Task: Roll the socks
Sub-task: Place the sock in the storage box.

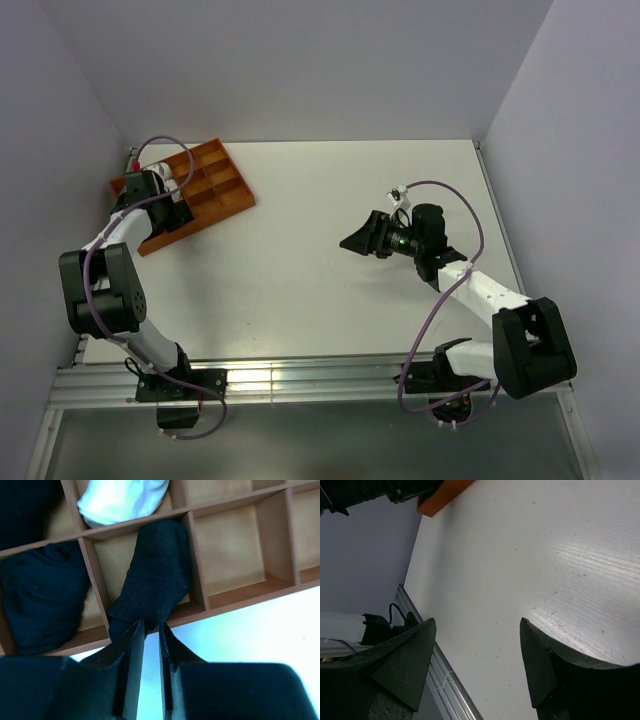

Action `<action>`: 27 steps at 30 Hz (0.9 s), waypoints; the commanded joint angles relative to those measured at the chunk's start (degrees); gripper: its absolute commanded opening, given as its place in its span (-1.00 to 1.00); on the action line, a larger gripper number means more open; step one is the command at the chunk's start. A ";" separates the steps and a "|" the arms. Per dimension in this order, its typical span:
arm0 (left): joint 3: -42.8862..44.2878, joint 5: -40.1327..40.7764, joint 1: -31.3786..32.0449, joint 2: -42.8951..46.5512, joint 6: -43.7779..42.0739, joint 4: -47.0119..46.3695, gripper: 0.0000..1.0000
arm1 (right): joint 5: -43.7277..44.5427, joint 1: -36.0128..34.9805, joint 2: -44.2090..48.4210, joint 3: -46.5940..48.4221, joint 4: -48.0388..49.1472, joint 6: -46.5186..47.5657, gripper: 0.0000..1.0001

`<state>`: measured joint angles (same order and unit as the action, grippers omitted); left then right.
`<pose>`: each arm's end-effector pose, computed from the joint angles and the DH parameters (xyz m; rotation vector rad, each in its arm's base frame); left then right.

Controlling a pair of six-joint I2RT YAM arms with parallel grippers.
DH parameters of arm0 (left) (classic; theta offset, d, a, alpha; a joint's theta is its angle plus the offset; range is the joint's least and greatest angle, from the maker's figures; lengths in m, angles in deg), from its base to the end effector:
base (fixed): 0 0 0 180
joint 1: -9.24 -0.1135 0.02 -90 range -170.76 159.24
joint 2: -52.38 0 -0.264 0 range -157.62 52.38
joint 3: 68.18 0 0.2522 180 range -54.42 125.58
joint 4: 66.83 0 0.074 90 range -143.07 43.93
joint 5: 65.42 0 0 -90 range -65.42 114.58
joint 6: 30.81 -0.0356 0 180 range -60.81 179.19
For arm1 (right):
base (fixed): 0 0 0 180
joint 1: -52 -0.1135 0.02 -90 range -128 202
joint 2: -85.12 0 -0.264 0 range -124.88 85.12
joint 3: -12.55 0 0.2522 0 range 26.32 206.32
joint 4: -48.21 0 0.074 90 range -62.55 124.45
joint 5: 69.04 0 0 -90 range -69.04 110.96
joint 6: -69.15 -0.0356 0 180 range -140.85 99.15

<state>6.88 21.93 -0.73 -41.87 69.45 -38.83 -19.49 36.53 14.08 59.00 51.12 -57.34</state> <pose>0.3472 0.0594 0.2135 -0.3991 2.3606 -0.0577 0.2420 0.0909 0.2209 -0.1276 2.0709 1.2650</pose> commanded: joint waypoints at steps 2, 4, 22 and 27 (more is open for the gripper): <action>1.46 1.78 -0.13 -1.89 0.11 -0.79 -0.56 | -0.69 0.43 1.70 1.41 1.00 1.07 0.49; 1.89 2.13 -0.48 -2.51 0.11 -0.70 -0.58 | -0.77 0.43 1.53 1.41 1.17 1.07 0.49; 6.91 -0.42 -1.80 -13.58 0.11 4.92 -0.59 | -0.77 0.43 0.21 1.76 0.83 1.07 0.49; 6.55 -2.35 -1.80 -9.29 1.42 5.09 -0.56 | 0.01 0.43 2.22 3.08 -1.63 1.86 0.49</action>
<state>13.55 21.80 -2.46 -52.32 69.63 -35.64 -19.40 36.53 14.16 59.11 50.09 -56.92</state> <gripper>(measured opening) 0.212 0.746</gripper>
